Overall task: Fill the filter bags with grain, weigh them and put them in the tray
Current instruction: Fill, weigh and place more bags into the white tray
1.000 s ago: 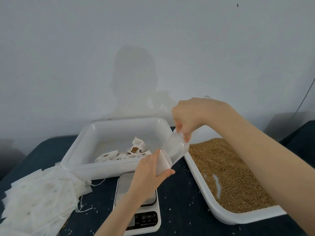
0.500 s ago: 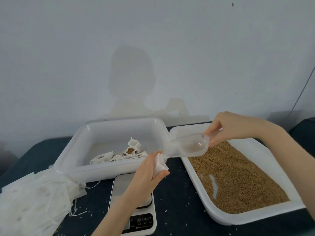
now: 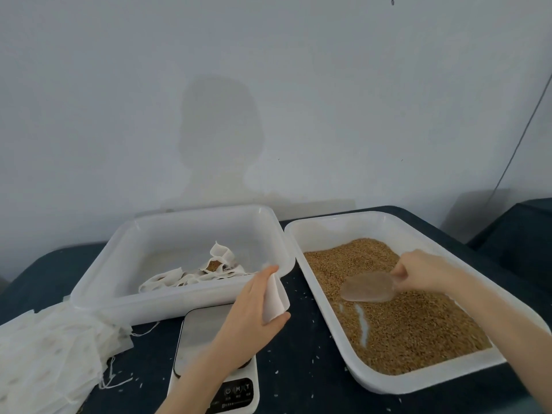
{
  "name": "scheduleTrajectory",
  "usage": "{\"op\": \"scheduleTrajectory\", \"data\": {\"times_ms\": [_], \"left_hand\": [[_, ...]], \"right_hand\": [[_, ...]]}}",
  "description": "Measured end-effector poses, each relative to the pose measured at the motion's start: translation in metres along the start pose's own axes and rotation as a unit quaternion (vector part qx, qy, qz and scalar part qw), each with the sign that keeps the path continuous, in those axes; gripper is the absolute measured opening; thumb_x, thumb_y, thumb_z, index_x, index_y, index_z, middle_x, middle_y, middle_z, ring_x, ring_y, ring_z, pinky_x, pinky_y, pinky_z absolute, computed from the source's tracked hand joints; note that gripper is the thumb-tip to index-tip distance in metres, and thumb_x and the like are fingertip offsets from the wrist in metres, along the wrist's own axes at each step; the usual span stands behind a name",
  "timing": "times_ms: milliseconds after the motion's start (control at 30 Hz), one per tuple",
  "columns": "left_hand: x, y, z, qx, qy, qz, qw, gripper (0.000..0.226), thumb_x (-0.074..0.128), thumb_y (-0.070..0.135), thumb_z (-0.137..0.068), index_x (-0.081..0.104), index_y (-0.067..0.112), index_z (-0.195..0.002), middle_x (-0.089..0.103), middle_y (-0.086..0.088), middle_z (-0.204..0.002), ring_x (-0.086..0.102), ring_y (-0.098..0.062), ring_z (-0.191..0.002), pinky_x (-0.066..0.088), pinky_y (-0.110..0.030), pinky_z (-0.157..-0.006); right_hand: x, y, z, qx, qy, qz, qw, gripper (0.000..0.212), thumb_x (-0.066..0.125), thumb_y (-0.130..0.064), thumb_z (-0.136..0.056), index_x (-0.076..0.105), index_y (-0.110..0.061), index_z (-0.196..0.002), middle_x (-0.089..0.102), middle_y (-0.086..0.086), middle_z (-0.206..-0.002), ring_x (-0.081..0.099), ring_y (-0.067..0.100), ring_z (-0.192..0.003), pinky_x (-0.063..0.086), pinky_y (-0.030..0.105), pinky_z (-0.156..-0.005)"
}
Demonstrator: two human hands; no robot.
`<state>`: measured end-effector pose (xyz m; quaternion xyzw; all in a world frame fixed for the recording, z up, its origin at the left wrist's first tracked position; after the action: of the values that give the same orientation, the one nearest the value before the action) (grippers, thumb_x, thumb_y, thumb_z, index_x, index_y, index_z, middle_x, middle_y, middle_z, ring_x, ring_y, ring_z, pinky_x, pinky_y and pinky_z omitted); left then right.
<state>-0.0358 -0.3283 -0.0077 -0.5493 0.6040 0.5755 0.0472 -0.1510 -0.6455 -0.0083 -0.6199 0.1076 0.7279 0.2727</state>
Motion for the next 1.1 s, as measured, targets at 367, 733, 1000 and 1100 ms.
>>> {"op": "scheduleTrajectory", "data": {"times_ms": [367, 733, 1000, 1100], "left_hand": [[-0.003, -0.008, 0.002, -0.013, 0.01, -0.007, 1.0, 0.073, 0.068, 0.035, -0.085, 0.013, 0.058, -0.126, 0.026, 0.034, -0.136, 0.028, 0.009, -0.126, 0.022, -0.015, -0.107], [-0.008, -0.012, 0.001, -0.016, 0.013, -0.012, 1.0, 0.071, 0.068, 0.031, -0.086, 0.015, 0.059, -0.123, 0.026, 0.037, -0.131, 0.029, 0.009, -0.122, 0.021, -0.01, -0.101], [-0.006, -0.01, 0.002, -0.034, 0.001, -0.013, 0.999, 0.072, 0.067, 0.034, -0.087, 0.012, 0.053, -0.128, 0.027, 0.029, -0.133, 0.03, 0.007, -0.12, 0.023, -0.013, -0.103], [-0.006, -0.008, 0.002, -0.037, -0.008, 0.003, 0.999, 0.066, 0.066, 0.037, -0.086, 0.018, 0.051, -0.129, 0.03, 0.029, -0.136, 0.032, 0.006, -0.122, 0.024, -0.013, -0.101]], "right_hand": [[0.035, -0.024, -0.026, -0.056, 0.008, -0.082, 0.995, 0.015, 0.078, -0.042, -0.073, 0.071, -0.047, -0.084, 0.07, -0.02, -0.069, 0.046, 0.002, -0.049, 0.046, 0.02, -0.055], [-0.003, 0.009, -0.004, -0.019, 0.043, -0.225, 0.973, 0.015, 0.082, -0.026, -0.074, 0.078, -0.031, -0.087, 0.074, -0.01, -0.075, 0.046, 0.003, -0.04, 0.04, 0.015, -0.043], [-0.014, 0.014, 0.012, -0.028, 0.027, -0.205, 0.978, 0.015, 0.079, -0.023, -0.077, 0.078, -0.035, -0.087, 0.075, -0.012, -0.083, 0.069, 0.023, -0.08, 0.055, 0.032, -0.079], [-0.025, -0.009, 0.026, -0.082, 0.009, -0.253, 0.964, 0.021, 0.077, -0.021, -0.079, 0.077, -0.034, -0.096, 0.074, -0.017, -0.098, 0.07, 0.015, -0.087, 0.054, 0.034, -0.089]]}}
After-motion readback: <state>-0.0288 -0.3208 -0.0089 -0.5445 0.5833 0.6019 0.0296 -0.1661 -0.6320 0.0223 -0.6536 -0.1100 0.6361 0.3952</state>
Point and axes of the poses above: each hand's wrist, its own z-axis away from the middle knuckle, its own x-axis out of the palm, y = z × x, the point moved 8 cm from there along -z, towards the middle knuckle
